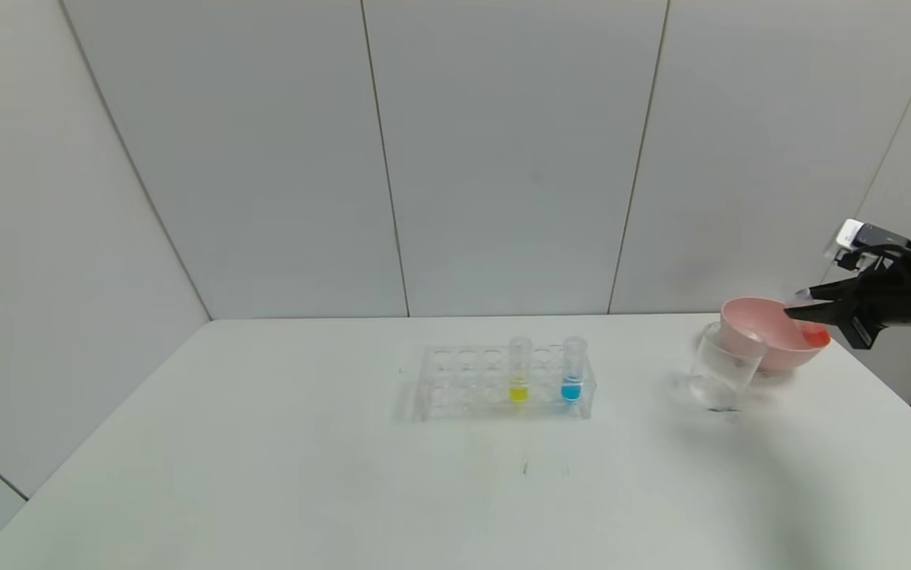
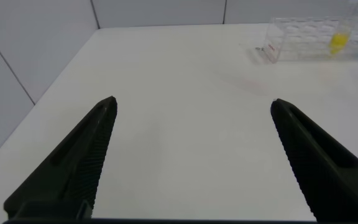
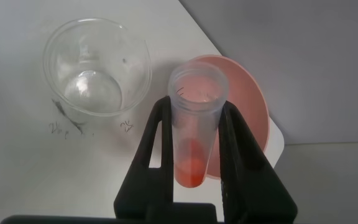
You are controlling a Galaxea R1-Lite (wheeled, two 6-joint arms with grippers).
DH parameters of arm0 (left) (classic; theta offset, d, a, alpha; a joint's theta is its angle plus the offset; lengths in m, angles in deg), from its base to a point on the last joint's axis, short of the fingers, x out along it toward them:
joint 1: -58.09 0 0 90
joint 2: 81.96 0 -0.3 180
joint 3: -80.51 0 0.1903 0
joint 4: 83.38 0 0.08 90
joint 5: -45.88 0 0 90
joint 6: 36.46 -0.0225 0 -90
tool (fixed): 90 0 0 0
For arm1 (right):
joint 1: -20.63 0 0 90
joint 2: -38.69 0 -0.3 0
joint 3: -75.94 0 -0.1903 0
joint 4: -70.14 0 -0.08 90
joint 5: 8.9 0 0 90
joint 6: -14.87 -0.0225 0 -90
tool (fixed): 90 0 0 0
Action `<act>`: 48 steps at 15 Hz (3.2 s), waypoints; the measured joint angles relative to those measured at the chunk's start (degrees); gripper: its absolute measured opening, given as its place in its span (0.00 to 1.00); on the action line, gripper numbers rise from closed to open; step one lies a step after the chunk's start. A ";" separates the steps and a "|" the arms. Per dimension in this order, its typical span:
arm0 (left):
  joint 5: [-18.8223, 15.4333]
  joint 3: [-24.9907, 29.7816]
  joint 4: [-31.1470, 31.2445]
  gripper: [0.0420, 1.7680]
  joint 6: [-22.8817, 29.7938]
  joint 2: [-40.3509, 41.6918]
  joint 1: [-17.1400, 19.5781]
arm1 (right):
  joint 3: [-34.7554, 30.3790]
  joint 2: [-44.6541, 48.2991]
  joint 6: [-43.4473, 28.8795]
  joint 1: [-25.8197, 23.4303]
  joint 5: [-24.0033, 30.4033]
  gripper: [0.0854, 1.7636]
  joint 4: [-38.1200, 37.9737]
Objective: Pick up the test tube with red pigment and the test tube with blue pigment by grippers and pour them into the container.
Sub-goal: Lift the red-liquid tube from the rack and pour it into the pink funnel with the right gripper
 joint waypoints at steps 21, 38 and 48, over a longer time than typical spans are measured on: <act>0.00 0.00 0.00 1.00 0.00 0.00 0.00 | 32.56 -6.51 10.15 8.72 -25.65 0.24 -43.91; 0.00 0.00 0.00 1.00 0.00 0.00 0.00 | 34.15 -9.51 10.74 16.74 -42.94 0.24 -43.56; 0.00 0.00 0.02 1.00 0.00 0.00 0.00 | 34.12 -9.81 15.38 19.47 -54.37 0.24 -42.74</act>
